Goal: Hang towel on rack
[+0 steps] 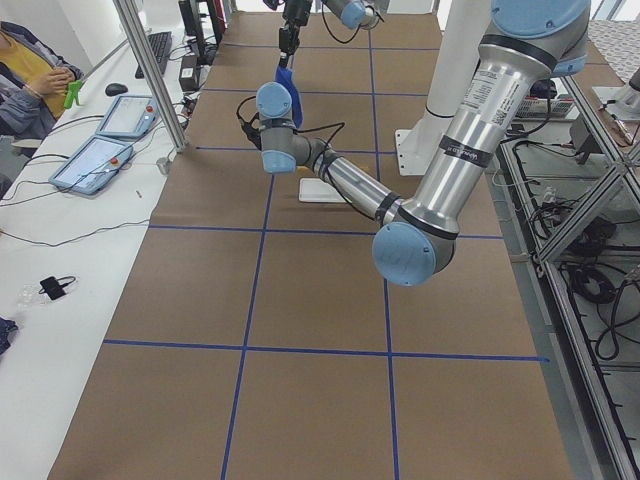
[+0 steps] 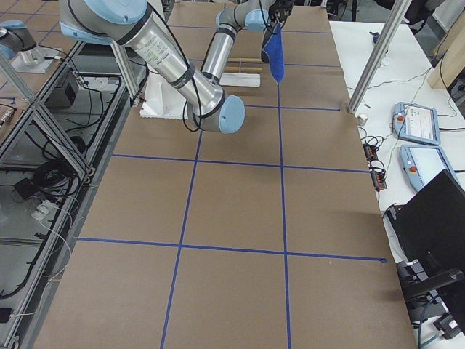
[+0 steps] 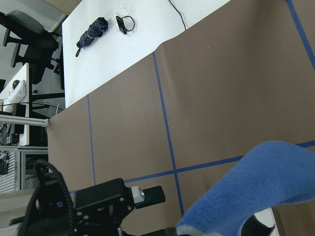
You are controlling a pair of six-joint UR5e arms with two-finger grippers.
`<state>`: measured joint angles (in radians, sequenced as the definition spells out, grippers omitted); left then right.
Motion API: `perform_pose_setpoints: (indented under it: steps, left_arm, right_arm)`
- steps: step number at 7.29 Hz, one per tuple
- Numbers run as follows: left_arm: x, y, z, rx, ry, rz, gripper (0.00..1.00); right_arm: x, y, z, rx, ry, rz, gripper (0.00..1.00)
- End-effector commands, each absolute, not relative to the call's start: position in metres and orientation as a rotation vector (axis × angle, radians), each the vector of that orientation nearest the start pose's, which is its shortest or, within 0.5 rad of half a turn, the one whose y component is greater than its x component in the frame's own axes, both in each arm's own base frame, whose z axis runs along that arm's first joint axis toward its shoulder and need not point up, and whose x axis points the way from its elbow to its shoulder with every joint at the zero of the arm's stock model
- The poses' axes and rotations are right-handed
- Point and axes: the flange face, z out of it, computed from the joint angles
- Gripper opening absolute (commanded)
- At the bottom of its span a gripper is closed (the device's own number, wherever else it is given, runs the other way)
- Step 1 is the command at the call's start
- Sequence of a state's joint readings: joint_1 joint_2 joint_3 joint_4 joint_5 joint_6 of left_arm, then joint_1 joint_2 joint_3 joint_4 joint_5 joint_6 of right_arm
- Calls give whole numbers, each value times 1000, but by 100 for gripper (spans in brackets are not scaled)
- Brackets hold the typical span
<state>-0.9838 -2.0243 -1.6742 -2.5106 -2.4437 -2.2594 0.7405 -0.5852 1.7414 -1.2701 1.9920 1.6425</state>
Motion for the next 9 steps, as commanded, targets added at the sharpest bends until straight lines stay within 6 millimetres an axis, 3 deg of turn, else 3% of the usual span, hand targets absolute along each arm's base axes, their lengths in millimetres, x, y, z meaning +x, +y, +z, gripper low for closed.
perform_pose_setpoints:
  steps: [1, 4, 6, 8, 9]
  left_arm:
    - [302, -515, 235, -512, 1509, -727, 98]
    - [320, -507, 226, -536, 1514, -728, 98]
    - [316, -504, 222, -550, 1519, -737, 98]
    - [308, -497, 218, -646, 1546, -805, 98]
    - [299, -502, 218, -663, 1567, -859, 98]
  right_arm:
    - [-389, -475, -58, 167, -1524, 327, 0]
    - [-383, -470, -72, 178, -1562, 319, 0]
    - [-382, -475, -72, 197, -1565, 369, 0]
    - [-382, -481, -71, 179, -1576, 513, 0]
    - [-391, -478, -67, 108, -1590, 640, 0]
